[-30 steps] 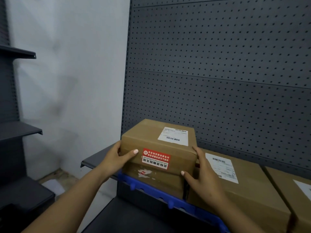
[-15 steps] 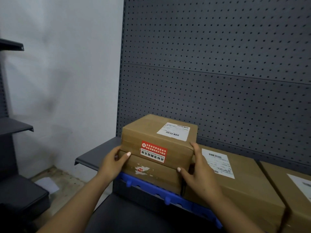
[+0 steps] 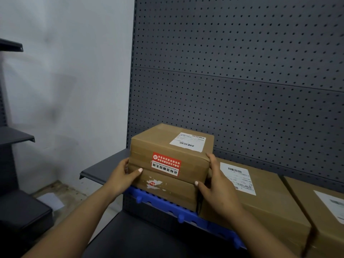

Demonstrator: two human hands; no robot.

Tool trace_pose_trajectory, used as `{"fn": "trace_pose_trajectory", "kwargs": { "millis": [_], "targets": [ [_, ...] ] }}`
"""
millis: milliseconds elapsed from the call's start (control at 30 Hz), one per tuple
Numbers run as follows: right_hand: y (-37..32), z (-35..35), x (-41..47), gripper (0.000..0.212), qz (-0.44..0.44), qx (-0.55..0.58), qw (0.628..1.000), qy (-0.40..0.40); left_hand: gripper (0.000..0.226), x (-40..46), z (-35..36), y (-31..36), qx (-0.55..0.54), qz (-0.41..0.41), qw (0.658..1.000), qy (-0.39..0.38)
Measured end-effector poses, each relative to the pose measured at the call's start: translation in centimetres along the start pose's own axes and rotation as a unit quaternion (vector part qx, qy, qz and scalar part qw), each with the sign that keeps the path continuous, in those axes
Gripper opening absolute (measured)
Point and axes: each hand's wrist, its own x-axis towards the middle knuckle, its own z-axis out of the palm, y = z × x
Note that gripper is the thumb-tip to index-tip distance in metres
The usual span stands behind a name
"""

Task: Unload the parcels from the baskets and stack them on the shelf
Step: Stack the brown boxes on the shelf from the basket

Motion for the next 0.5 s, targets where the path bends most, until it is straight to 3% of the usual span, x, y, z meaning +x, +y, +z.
{"fn": "trace_pose_trajectory", "kwargs": {
  "millis": [233, 500],
  "targets": [
    [0.0, 0.0, 0.0, 0.095, 0.01, -0.008, 1.0, 0.013, 0.07, 0.6, -0.3, 0.6, 0.0, 0.009, 1.0, -0.009],
    [-0.8, 1.3, -0.2, 0.093, 0.025, 0.032, 0.998, 0.042, 0.05, 1.2, 0.5, 1.2, -0.031, 0.0, 1.0, 0.004]
  ]
}}
